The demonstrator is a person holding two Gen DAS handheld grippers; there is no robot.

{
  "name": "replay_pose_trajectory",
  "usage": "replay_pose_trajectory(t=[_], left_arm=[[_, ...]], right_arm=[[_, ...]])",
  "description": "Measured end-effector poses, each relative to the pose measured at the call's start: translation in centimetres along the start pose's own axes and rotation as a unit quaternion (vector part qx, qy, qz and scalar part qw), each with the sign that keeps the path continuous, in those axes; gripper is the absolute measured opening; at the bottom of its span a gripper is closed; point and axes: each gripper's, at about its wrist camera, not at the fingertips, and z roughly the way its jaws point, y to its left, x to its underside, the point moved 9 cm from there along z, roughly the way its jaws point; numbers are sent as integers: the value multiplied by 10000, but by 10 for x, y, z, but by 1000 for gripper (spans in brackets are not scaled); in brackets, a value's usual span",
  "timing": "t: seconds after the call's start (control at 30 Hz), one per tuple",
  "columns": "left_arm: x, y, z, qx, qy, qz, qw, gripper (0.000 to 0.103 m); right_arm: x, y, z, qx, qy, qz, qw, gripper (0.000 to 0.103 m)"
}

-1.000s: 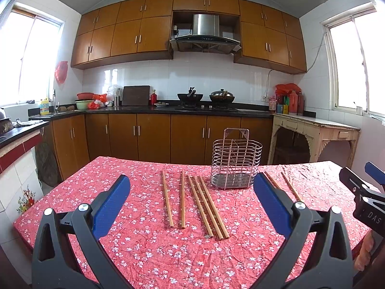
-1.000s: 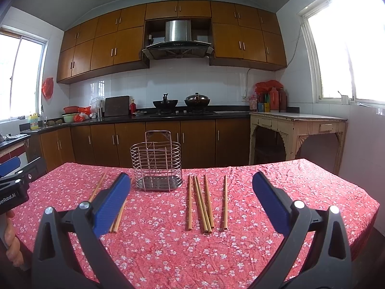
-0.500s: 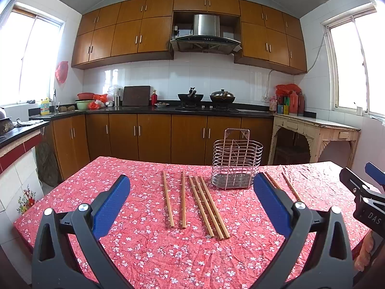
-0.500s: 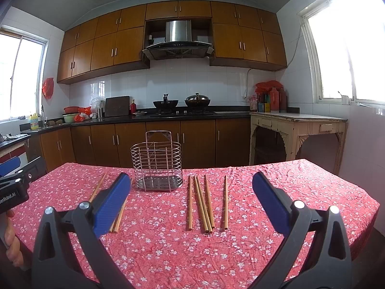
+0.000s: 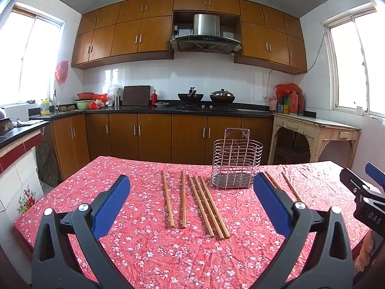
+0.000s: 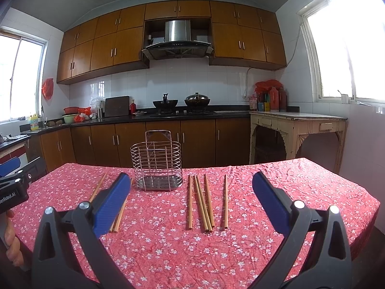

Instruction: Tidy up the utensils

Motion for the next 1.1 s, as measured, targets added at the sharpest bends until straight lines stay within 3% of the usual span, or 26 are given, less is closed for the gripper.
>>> replay_pose_trajectory(t=[0.8,0.9,1.1], left_arm=[[6,8,2,-16,64,-58,10000,101],[9,13,10,-50,188,-110,9998,101],[32,37,43,-233,839,-412,9954,101]], right_arm=[[4,-5,2,24,53,39,10000,99],[6,-11,9,75,160,73,9998,99],[21,-45,44,452,751,347,9955,99]])
